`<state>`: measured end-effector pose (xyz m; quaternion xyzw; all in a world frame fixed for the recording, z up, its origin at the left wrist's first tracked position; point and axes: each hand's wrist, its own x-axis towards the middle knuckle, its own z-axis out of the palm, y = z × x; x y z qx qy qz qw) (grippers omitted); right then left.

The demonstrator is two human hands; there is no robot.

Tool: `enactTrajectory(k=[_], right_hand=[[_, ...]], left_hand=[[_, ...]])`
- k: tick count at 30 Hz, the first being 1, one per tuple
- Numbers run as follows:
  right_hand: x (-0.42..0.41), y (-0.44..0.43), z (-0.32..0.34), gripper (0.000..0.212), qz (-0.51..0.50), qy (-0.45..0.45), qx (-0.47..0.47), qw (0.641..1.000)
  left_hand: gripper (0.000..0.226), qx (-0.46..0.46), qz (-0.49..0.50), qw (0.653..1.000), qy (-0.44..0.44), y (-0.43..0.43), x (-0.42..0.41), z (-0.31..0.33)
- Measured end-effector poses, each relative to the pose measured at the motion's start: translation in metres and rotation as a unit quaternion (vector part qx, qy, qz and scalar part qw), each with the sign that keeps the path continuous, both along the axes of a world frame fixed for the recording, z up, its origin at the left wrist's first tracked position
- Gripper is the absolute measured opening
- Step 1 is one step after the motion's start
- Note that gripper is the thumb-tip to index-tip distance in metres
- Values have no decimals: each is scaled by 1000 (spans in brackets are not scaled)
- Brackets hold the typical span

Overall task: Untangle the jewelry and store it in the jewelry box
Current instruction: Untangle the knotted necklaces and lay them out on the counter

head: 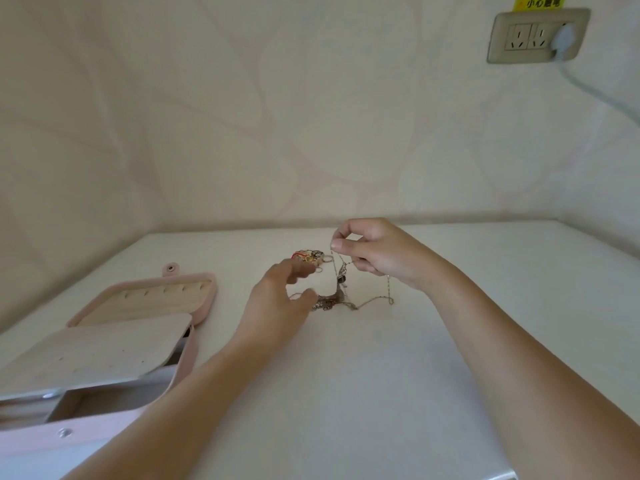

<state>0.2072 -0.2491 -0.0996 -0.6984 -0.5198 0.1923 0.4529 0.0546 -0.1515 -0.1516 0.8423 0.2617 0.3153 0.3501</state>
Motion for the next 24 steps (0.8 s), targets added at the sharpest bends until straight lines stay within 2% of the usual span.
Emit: enactTrajectory(k=[2, 6, 9, 11, 16, 21, 24], right_hand=[[-6, 1, 1, 13, 27, 7, 2, 1000], [-14, -1, 5, 13, 79, 27, 3, 997], [-15, -4, 7, 12, 79, 18, -4, 997], [-13, -5, 8, 12, 75, 14, -5, 997], [-12, -2, 6, 12, 76, 10, -10, 997], [-5, -2, 4, 14, 60, -7, -34, 998], [-4, -4, 5, 20, 51, -9, -43, 998]], left_hand=[[29, -71, -72, 993, -58, -8, 2, 5], [26, -201, -156, 964, -84, -10, 2, 5], [26, -265, -149, 943, -134, -9, -1, 5], [18, -300, -144, 930, -159, -8, -1, 5], [18, -305, -148, 930, -143, -7, -2, 5], [22, -409, -160, 871, -218, -3, -1, 10], [22, -428, -152, 861, -229, -2, -1, 11]])
